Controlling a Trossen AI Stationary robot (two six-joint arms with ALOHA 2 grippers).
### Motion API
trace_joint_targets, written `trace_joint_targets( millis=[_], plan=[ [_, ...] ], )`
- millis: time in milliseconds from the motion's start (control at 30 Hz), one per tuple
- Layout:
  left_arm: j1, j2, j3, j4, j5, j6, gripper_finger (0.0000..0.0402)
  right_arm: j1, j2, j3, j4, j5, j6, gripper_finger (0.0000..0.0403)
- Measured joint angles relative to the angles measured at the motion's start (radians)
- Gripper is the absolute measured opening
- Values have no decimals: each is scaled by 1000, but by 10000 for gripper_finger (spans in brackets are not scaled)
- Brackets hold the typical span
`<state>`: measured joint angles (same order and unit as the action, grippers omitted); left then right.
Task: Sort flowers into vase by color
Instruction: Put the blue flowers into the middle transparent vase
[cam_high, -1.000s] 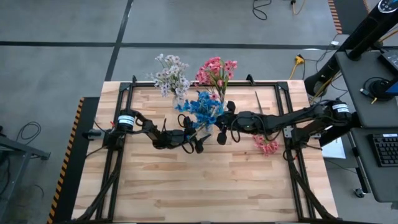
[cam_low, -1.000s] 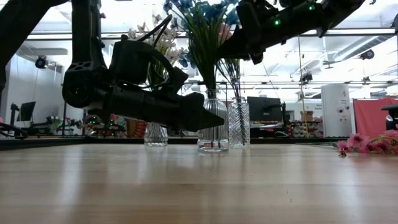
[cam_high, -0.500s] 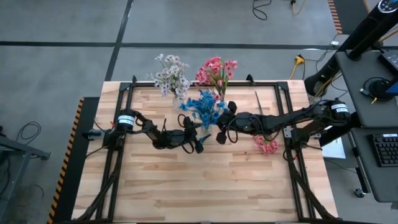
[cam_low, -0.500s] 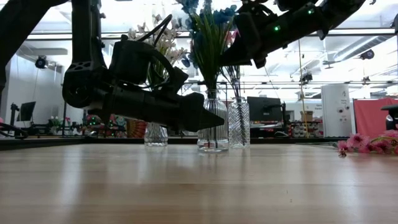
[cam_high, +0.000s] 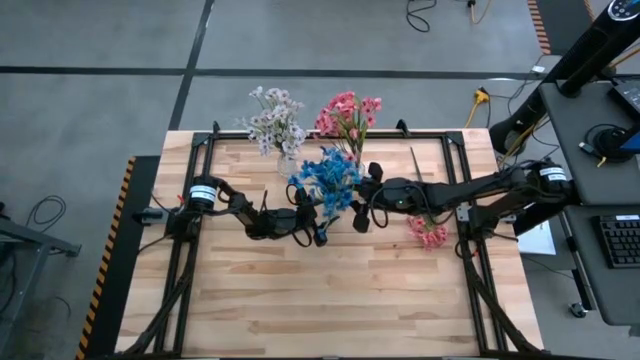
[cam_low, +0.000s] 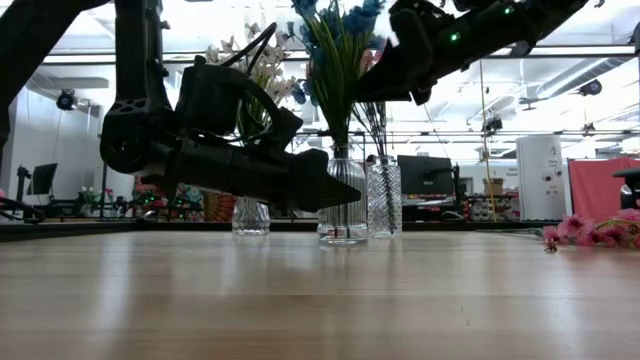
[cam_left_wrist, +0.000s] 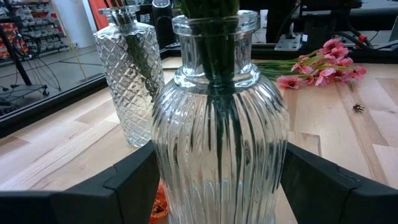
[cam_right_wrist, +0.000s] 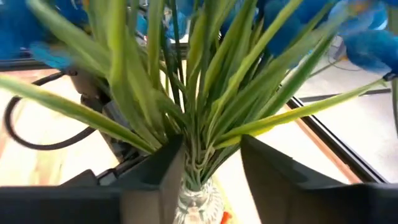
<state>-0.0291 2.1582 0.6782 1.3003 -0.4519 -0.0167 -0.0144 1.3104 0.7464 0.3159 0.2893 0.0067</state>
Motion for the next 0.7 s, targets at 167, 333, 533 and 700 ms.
trace_joint_targets(
  millis=[167,333,533,700],
  plan=[
    [0,0,0,0,0,4,272,7,-64,0,-123,-6,-24,221],
    [0,0,0,0,0,3,272,8,-158,0,-263,-4,10,276],
    [0,0,0,0,0,0,272,7,-147,-5,-256,0,87,296],
    [0,0,0,-2,-1,-26,272,7,-27,-7,-57,-3,52,291]
  ],
)
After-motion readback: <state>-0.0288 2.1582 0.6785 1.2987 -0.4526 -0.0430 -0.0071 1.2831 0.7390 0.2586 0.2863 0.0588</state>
